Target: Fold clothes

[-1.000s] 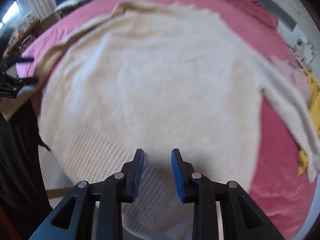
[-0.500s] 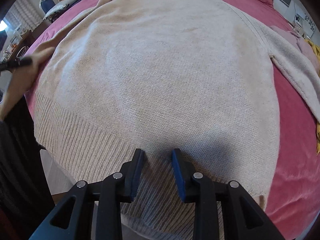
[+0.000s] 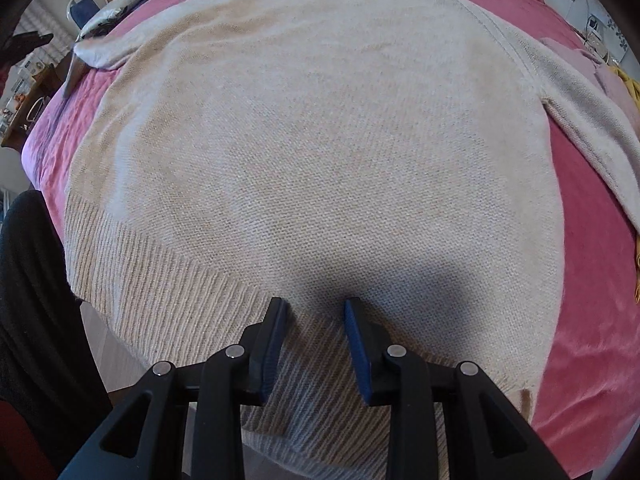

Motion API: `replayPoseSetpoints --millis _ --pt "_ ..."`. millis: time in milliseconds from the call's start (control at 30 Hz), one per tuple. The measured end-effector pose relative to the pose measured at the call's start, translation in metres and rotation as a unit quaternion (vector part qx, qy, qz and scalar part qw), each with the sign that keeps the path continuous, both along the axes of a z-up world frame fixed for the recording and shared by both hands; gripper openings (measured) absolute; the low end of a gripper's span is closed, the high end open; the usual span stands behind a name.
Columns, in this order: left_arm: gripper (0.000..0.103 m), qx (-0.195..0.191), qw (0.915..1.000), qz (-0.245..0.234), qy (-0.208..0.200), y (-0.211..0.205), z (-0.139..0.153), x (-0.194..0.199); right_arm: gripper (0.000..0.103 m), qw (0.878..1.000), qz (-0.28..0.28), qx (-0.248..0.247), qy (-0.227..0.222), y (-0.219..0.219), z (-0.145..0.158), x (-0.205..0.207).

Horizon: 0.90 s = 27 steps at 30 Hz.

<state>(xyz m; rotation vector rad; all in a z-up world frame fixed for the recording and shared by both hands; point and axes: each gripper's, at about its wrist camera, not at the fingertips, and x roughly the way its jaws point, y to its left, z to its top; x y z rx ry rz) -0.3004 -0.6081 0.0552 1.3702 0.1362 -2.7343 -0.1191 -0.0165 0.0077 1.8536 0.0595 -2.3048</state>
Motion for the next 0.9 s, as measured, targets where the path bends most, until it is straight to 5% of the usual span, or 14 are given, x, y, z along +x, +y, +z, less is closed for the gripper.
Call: replayPoseSetpoints --millis 167,333,433,500,700,833,900 --pt "0.009 -0.052 0.9934 0.043 -0.093 -0.006 -0.058 -0.028 0.031 1.000 -0.005 -0.005 -0.007 0.002 -0.003 0.001" --pt "0.015 0.030 0.9973 -0.062 -0.025 0.069 -0.073 0.006 0.032 1.000 0.002 -0.006 -0.006 -0.009 -0.007 -0.013" --pt "0.058 0.092 0.9866 -0.130 0.035 0.135 -0.064 0.027 0.032 1.000 -0.001 -0.007 -0.002 -0.010 -0.008 -0.011" --pt "0.064 0.109 0.9746 -0.188 0.055 0.192 -0.062 0.024 0.032 1.000 -0.003 -0.007 0.004 -0.010 -0.009 -0.008" --pt "0.070 0.040 0.9467 -0.309 0.082 0.339 -0.087 -0.008 0.032 1.000 -0.010 -0.012 0.022 -0.012 -0.011 -0.001" --pt "0.071 -0.026 0.9811 -0.192 0.001 0.340 -0.143 -0.046 0.032 0.999 -0.009 -0.029 0.036 -0.008 -0.012 0.006" --pt "0.071 -0.011 0.9848 -0.171 0.027 0.313 -0.147 -0.039 0.033 0.998 -0.011 -0.047 0.043 -0.003 -0.014 0.009"
